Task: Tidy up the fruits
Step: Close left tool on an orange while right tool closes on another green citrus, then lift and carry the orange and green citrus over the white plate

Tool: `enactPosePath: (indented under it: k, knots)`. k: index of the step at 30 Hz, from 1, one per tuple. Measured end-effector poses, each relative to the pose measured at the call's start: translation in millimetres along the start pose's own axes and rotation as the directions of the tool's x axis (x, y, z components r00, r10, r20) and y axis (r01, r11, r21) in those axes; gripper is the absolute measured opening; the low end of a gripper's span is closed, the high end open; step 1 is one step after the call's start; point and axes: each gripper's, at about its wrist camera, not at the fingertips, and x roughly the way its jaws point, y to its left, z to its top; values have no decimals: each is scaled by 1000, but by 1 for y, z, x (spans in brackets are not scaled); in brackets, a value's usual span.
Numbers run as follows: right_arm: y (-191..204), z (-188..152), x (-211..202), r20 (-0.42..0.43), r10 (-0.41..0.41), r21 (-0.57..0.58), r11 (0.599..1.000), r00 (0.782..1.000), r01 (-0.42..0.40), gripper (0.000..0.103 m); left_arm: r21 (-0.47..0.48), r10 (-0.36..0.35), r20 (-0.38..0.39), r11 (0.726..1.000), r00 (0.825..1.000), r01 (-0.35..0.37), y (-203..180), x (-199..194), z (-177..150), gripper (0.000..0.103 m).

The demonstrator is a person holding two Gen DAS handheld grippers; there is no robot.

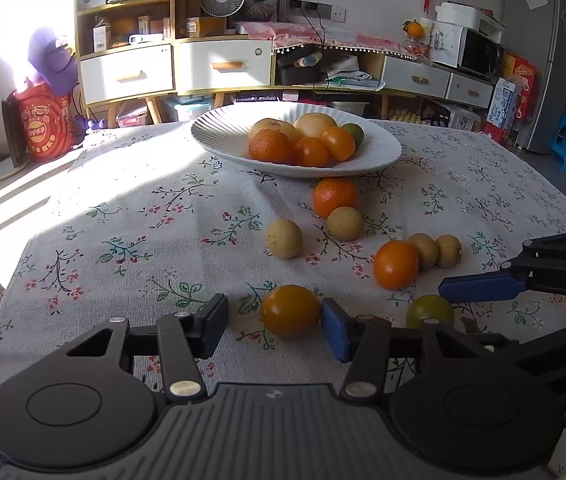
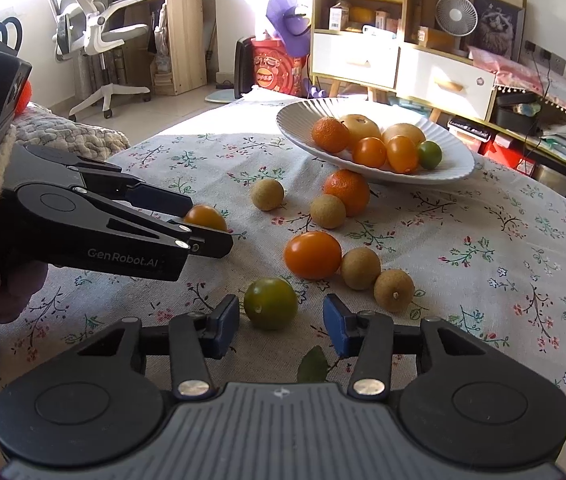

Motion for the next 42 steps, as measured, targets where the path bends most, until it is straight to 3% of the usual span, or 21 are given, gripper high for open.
enactPosePath:
  k: [10,14,42]
  knots:
    - [2,2,-1,5,16,-4,1000,1000,-16,32,-3,-8,-1,1000,1000,8,0,0,1,30]
    - [2,3,-1,-1,24,-8,1000,1000,-24,27,-3,-8,-4,1000,1000,8,0,-1,1,19]
    - [-10,20,-5,17,2,49,999,1000,-3,26,-76,-29,-1,997,1000,29,-4,-7,25,18]
